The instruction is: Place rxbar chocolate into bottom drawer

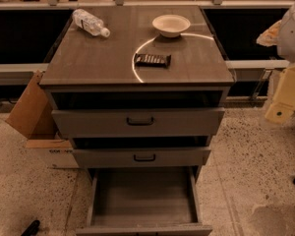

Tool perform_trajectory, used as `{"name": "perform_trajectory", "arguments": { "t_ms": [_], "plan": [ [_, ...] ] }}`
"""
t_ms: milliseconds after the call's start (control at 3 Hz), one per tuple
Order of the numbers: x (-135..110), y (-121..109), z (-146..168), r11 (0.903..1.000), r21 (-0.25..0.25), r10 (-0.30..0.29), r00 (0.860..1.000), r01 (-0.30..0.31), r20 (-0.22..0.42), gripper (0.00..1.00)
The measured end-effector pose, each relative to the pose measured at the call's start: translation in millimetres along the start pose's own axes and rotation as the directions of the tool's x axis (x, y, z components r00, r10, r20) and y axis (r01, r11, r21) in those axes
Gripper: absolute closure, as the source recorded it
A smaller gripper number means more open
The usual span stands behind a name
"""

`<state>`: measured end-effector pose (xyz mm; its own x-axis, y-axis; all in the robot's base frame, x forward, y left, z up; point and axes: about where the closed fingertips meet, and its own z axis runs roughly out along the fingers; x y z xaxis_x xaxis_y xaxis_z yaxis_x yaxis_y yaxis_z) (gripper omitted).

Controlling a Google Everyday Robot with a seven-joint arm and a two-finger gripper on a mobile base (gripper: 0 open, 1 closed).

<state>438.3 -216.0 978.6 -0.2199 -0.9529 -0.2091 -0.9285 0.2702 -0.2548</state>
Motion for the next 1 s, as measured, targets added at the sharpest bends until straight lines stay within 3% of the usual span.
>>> {"name": "perform_trajectory", "arguments": {
  "t_ms": [333, 667, 1000],
  "plan": [
    [0, 0, 0, 1.0000, 0.000, 0.000, 1.000, 0.000, 0.000, 0.00],
    [-19, -21, 19, 0.9994, -0.013, -0.032, 0.998, 0.033, 0.054, 0.00],
    [-53, -51, 54, 0.9959, -0.049, -0.068, 0.984, 0.077, 0.165, 0.00]
  ]
}}
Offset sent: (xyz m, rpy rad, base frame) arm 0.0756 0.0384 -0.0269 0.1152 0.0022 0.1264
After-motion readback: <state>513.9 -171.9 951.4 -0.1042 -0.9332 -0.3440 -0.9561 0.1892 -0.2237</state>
